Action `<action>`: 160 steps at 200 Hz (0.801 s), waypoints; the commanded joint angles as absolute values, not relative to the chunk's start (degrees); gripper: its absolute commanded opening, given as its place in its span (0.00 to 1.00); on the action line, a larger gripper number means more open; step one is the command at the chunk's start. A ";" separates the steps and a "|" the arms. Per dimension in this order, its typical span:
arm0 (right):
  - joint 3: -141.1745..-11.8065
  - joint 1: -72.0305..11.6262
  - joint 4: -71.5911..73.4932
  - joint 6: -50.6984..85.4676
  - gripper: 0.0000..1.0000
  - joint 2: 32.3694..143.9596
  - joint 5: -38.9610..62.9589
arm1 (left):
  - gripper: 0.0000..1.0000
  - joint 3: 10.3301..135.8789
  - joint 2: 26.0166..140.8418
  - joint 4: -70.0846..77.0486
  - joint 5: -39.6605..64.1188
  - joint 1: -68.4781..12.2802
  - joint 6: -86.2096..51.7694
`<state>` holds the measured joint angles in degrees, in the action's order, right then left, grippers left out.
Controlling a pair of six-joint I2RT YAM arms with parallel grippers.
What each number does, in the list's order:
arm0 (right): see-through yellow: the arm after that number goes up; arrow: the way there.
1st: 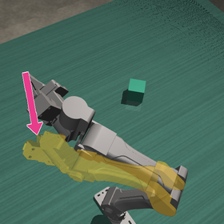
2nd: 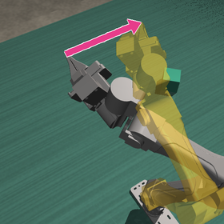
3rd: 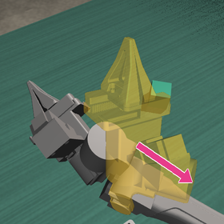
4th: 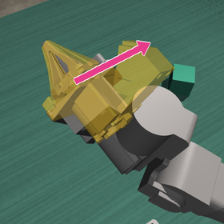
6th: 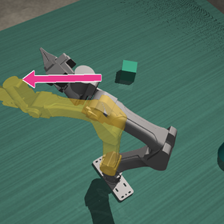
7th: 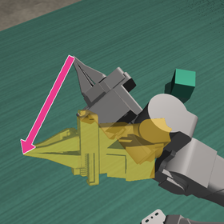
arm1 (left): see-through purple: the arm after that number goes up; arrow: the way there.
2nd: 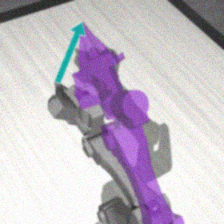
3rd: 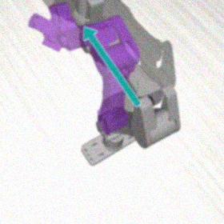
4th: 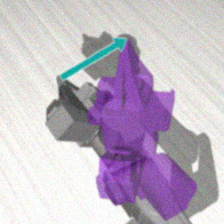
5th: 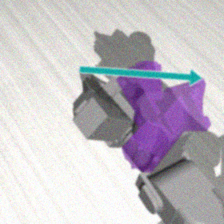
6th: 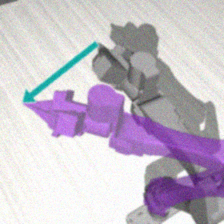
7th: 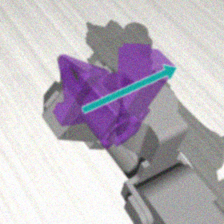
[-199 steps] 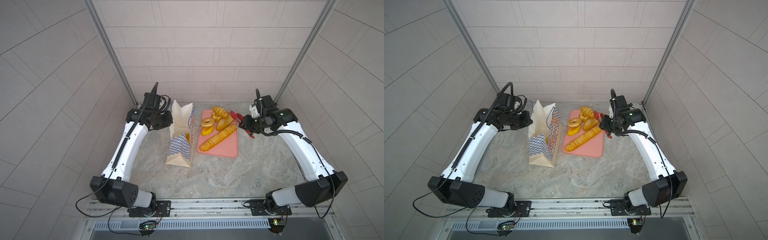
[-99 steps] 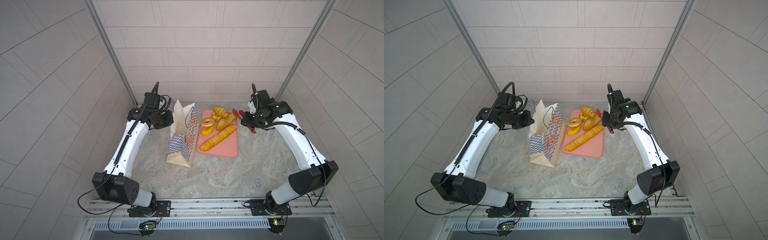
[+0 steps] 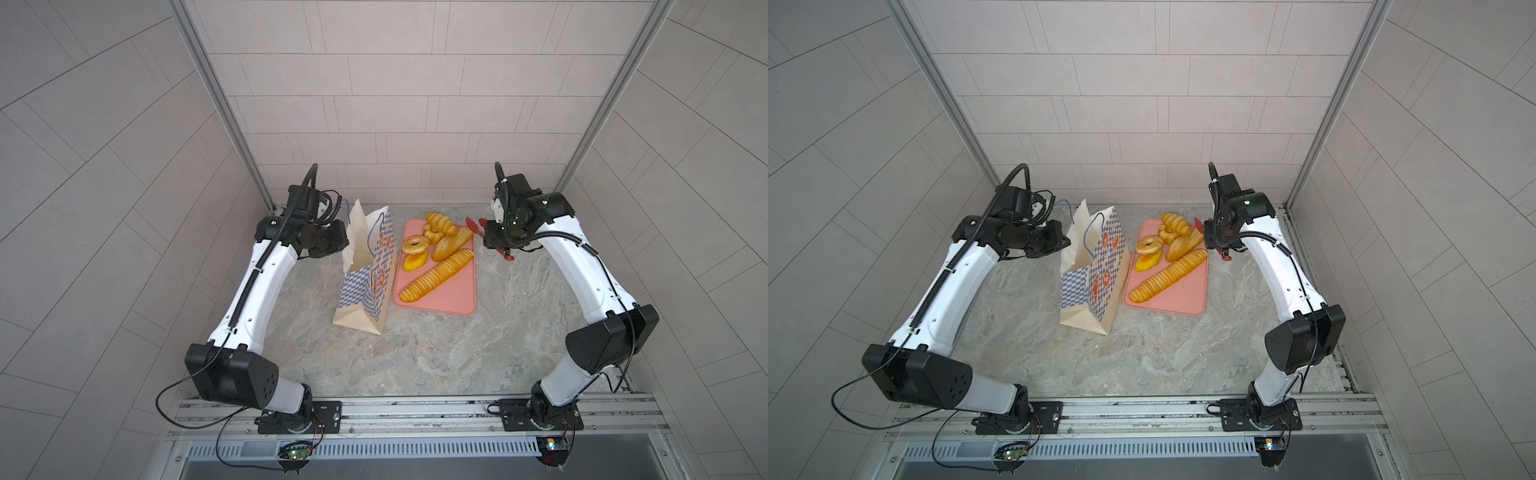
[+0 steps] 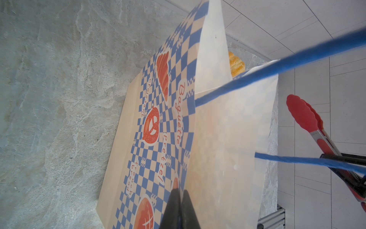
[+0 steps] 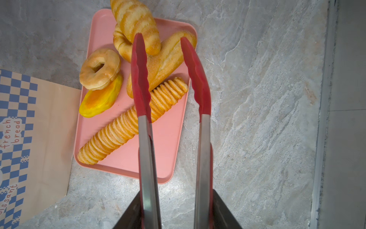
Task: Pack bread into a paper bag
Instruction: Pick up the bread from the tray.
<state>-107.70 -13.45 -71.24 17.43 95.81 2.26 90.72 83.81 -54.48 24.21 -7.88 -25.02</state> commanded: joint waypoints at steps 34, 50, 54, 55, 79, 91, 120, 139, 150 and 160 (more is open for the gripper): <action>-110.52 -13.28 -74.17 8.62 0.49 99.51 -1.82 | 0.00 90.35 84.63 -54.97 23.90 -7.21 -24.57; -111.17 -13.28 -74.51 7.17 0.49 101.02 -2.57 | 0.00 90.60 84.81 -55.02 23.94 -7.20 -24.54; -111.39 -13.28 -74.60 6.99 0.49 101.43 -2.69 | 0.00 90.69 84.78 -55.10 23.92 -7.16 -24.56; -111.46 -13.28 -74.61 6.92 0.49 101.47 -2.71 | 0.00 90.70 84.80 -55.06 23.92 -7.18 -24.58; -113.92 -13.27 -75.35 6.33 0.49 103.98 -2.52 | 0.00 91.47 85.42 -55.39 24.04 -7.15 -24.54; -115.14 -13.28 -75.60 6.12 0.50 105.25 -2.05 | 0.00 91.66 85.73 -55.45 24.08 -7.09 -24.41; -118.44 -13.27 -76.34 5.54 0.51 108.84 -1.14 | 0.00 92.52 86.76 -55.80 24.46 -7.11 -24.43; -121.89 -13.28 -77.62 5.42 0.51 111.54 -1.10 | 0.00 93.60 87.65 -56.38 24.67 -7.10 -24.44; -123.86 -13.29 -78.36 5.28 0.52 113.04 -0.97 | 0.00 94.23 88.07 -56.59 24.70 -7.06 -24.30; -125.11 -13.28 -78.57 5.14 0.53 114.08 -0.68 | 0.00 94.68 88.40 -56.90 24.66 -7.11 -24.28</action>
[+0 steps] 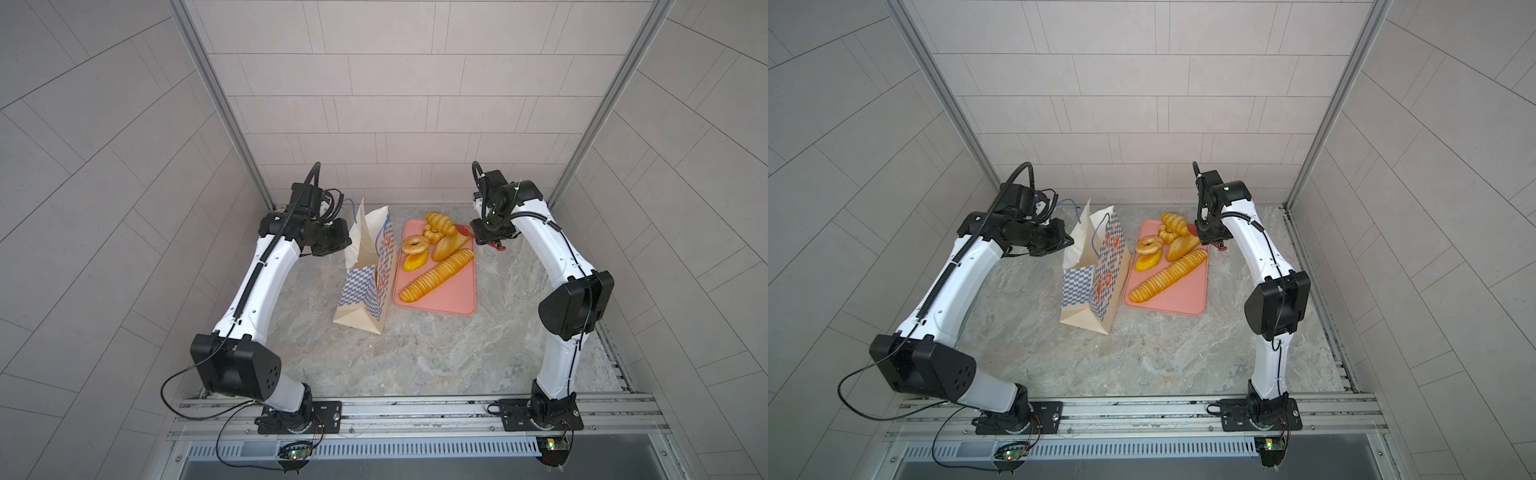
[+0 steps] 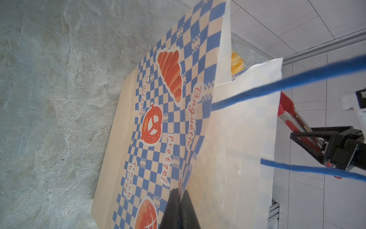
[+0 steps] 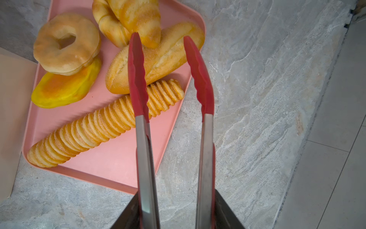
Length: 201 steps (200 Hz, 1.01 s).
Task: Pack bread into a paper bag
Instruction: Pick up the bread from the tray.
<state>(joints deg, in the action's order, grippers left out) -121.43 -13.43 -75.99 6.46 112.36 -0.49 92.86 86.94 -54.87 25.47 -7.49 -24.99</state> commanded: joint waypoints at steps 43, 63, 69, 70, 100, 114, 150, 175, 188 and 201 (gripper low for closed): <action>-128.09 -13.27 -77.87 4.67 0.57 117.46 2.02 | 0.00 95.27 88.89 -57.32 24.47 -6.96 -24.08; -129.91 -13.36 -77.83 4.57 0.58 119.22 3.34 | 0.00 95.27 89.07 -57.58 24.35 -6.95 -23.91; -130.22 -13.36 -77.76 4.56 0.59 119.58 3.47 | 0.00 95.27 89.11 -57.69 24.35 -6.87 -23.91; -130.33 -13.36 -77.73 4.52 0.59 119.69 3.49 | 0.00 95.27 89.12 -57.67 24.35 -6.91 -23.91; -131.96 -13.44 -77.53 4.69 0.60 121.60 4.20 | 0.00 95.66 89.50 -58.17 24.14 -6.55 -23.91; -132.26 -13.45 -77.13 4.74 0.61 122.28 4.15 | 0.00 95.93 89.62 -58.69 23.61 -6.16 -23.99; -132.71 -13.45 -75.79 4.83 0.62 123.69 4.21 | 0.00 96.63 89.56 -60.37 21.48 -4.64 -24.26; -133.88 -13.45 -75.32 4.66 0.63 124.99 4.56 | 0.00 96.84 89.12 -61.16 20.09 -4.26 -24.20; -134.73 -13.45 -75.11 4.66 0.63 125.80 4.82 | 0.00 96.60 89.25 -61.17 20.24 -4.08 -24.08; -135.38 -13.51 -74.67 4.63 0.63 126.53 5.21 | 0.00 96.67 89.36 -61.18 20.56 -3.95 -24.07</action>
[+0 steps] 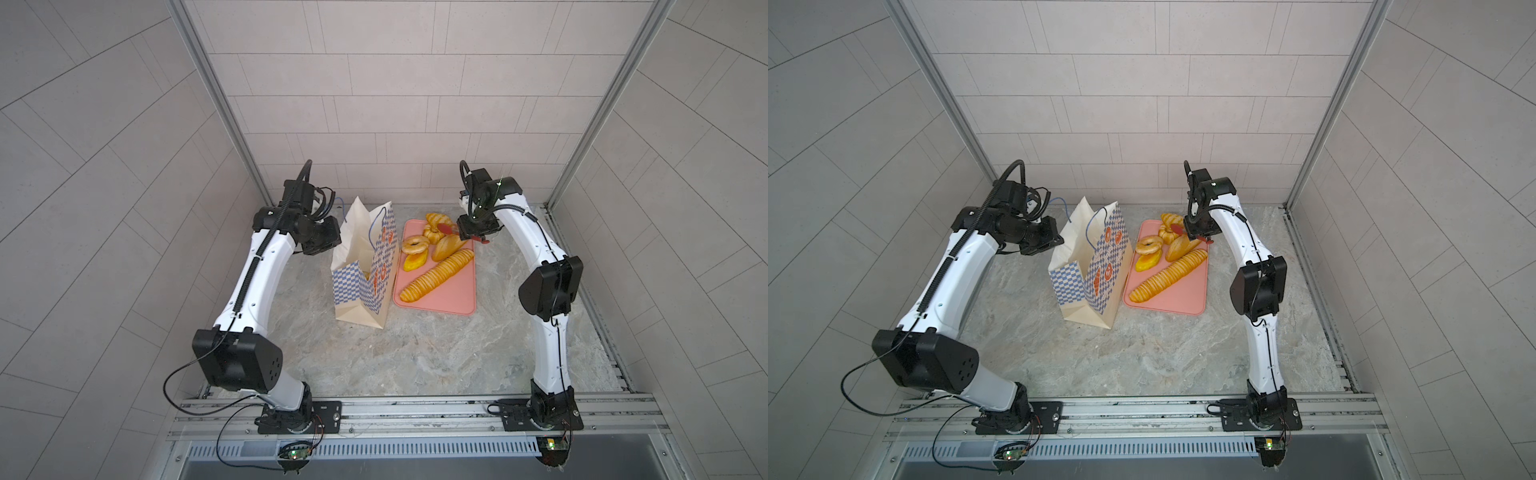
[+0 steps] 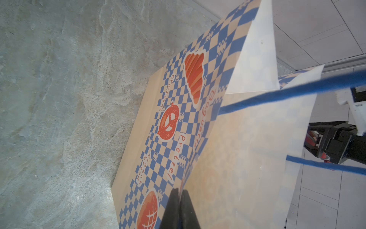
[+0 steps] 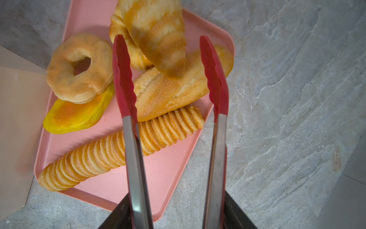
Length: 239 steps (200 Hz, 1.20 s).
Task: Pack bread into a paper bag
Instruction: Pick up the bread from the tray.
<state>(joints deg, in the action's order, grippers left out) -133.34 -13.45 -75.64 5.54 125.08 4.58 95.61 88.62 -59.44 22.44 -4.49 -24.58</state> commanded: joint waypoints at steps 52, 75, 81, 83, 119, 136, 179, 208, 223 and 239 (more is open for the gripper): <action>-135.86 -13.62 -71.59 4.90 0.63 128.08 6.06 | 0.00 97.21 89.74 -61.98 19.66 -3.76 -23.80; -137.07 -13.62 -71.95 5.01 0.63 129.33 6.13 | 0.00 97.19 90.04 -62.14 19.69 -3.69 -23.67; -137.44 -13.67 -72.23 4.99 0.63 129.70 6.21 | 0.00 97.20 90.09 -62.12 19.73 -3.67 -23.73; -137.50 -13.63 -72.31 5.00 0.63 129.81 6.25 | 0.00 97.21 90.09 -62.09 19.76 -3.69 -23.73; -137.59 -13.65 -72.20 5.06 0.62 130.51 6.31 | 0.00 97.06 90.44 -62.02 20.31 -3.60 -23.66; -137.59 -13.62 -72.09 5.08 0.61 130.68 6.41 | 0.00 97.03 90.46 -61.88 20.64 -3.60 -23.71; -137.55 -13.62 -71.81 5.81 0.57 130.94 6.68 | 0.00 96.66 90.44 -61.80 21.10 -3.57 -23.69; -137.57 -13.67 -72.59 7.03 0.52 130.64 6.41 | 0.00 96.68 90.77 -61.35 21.77 -3.51 -23.90; -137.57 -13.68 -73.26 6.86 0.48 130.29 6.38 | 0.00 96.94 90.87 -61.26 21.83 -3.45 -23.92; -137.55 -13.63 -74.27 6.68 0.46 129.69 6.48 | 0.00 96.99 91.05 -61.17 22.09 -3.38 -24.15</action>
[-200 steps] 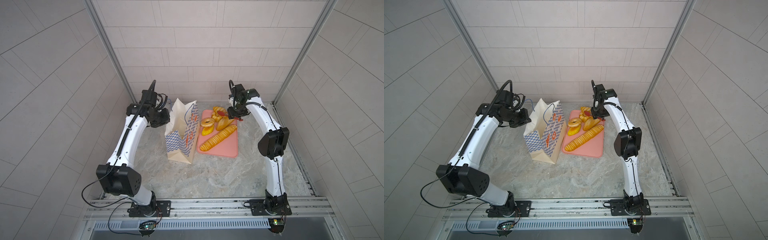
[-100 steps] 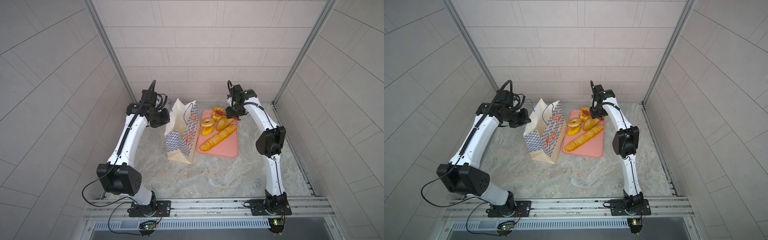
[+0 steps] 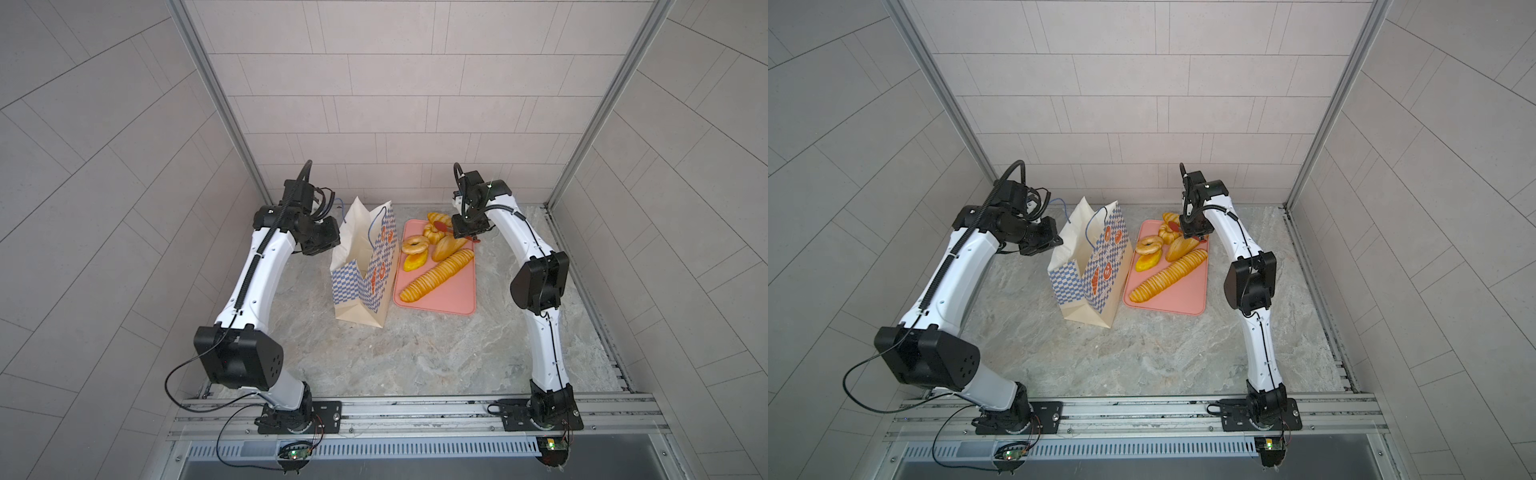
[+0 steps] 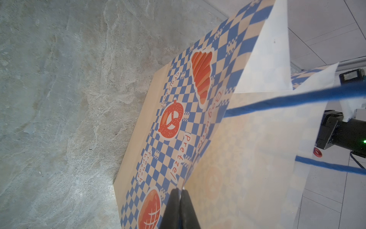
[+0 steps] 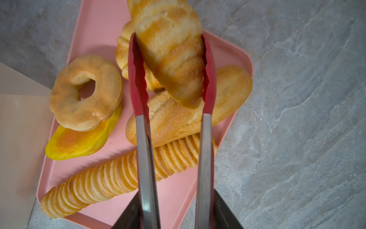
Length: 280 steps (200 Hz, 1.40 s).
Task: Pack bread into a paper bag
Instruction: Pick up the bread from the tray.
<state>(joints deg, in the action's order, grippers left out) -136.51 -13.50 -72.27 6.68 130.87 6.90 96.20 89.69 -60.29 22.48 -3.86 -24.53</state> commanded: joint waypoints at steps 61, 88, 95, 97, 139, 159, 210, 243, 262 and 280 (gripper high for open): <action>-136.55 -14.10 -76.55 8.85 0.42 124.31 6.50 | 0.08 97.02 90.70 -59.99 22.98 -3.08 -24.94; -135.40 -14.55 -76.55 10.49 0.42 120.36 6.59 | 0.11 96.95 90.25 -59.42 23.24 -2.79 -25.29; -135.03 -14.76 -76.73 10.88 0.41 119.32 6.59 | 0.11 96.87 90.13 -59.30 23.25 -2.73 -25.30; -135.01 -14.81 -76.73 11.00 0.41 119.04 6.59 | 0.11 96.82 90.08 -59.25 23.28 -2.68 -25.29; -134.36 -16.84 -78.49 12.89 0.41 113.06 6.75 | 0.01 96.11 89.08 -58.29 24.12 -2.29 -25.74; -134.05 -18.06 -79.43 13.91 0.41 110.50 6.30 | 0.00 95.50 88.41 -57.59 24.64 -2.02 -26.19; -130.19 -20.93 -77.81 17.63 0.41 102.74 6.80 | 0.00 94.07 86.29 -55.99 25.59 -0.50 -27.57; -128.37 -23.36 -75.16 22.03 0.40 97.75 7.03 | 0.00 93.43 85.49 -55.28 26.49 0.56 -28.29; -124.58 -25.24 -70.60 25.44 0.40 93.72 6.80 | 0.00 93.09 85.27 -54.79 27.29 0.86 -28.76; -120.77 -26.16 -65.99 29.90 0.41 90.06 9.02 | 0.00 92.51 85.26 -54.06 28.16 1.12 -29.22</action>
<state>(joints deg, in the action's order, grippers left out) -123.68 -24.91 -73.78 22.79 95.79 7.57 93.41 87.05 -55.83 26.22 0.62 -28.08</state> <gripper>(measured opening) 0.408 0.052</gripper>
